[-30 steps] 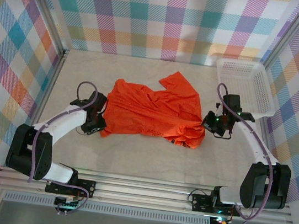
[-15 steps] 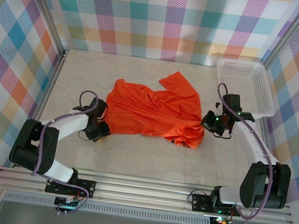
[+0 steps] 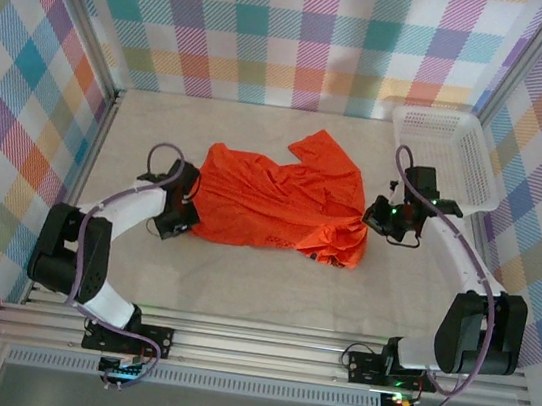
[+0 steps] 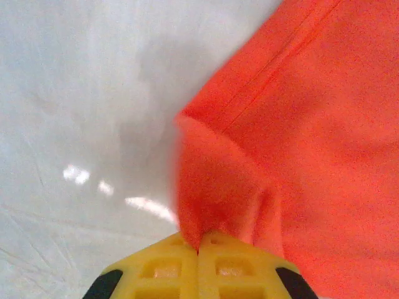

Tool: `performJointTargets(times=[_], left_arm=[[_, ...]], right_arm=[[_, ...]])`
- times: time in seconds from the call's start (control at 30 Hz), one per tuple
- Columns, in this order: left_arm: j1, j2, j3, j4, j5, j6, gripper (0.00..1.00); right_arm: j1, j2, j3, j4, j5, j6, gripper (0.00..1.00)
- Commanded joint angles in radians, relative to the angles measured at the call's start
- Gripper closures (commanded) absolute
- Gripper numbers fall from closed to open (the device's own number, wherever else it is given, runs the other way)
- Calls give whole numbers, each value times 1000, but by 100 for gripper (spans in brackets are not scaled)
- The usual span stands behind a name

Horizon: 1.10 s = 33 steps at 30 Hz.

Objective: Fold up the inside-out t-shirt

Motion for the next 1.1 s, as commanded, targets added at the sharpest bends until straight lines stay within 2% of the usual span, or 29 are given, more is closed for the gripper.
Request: performJointTargets(times=[0.0, 0.17, 0.33, 0.43, 0.53, 0.63, 0.73, 0.87, 0.9, 0.97, 1.07], left_arm=[[28, -114, 167, -82, -167, 79, 100], [113, -215, 341, -167, -241, 108, 100], [262, -295, 373, -184, -282, 94, 100], [339, -309, 346, -188, -233, 81, 100], [340, -322, 247, -115, -109, 61, 100], [316, -326, 121, -20, -16, 25, 100], [237, -303, 40, 23, -18, -4, 100], [102, -248, -39, 64, -53, -43, 100], [66, -222, -49, 69, -68, -49, 100], [23, -175, -50, 68, -87, -56, 100], [3, -117, -33, 59, -103, -53, 100]], right_arm=[[-3, -17, 105, -23, 20, -23, 100], [-76, -25, 262, -133, 96, -63, 100], [-275, -60, 298, -188, 28, -44, 100], [-352, -89, 245, -159, -39, -15, 100], [-351, -95, 161, -89, -148, 14, 100], [-333, -87, 87, -37, -220, 37, 100], [-259, -79, 37, -25, -213, 39, 100], [-96, -42, -74, -1, -98, 58, 93], [-79, -21, -103, 13, -73, 69, 90], [-79, 23, -122, 43, -15, 78, 90], [-81, 122, -48, 47, 91, 54, 90]])
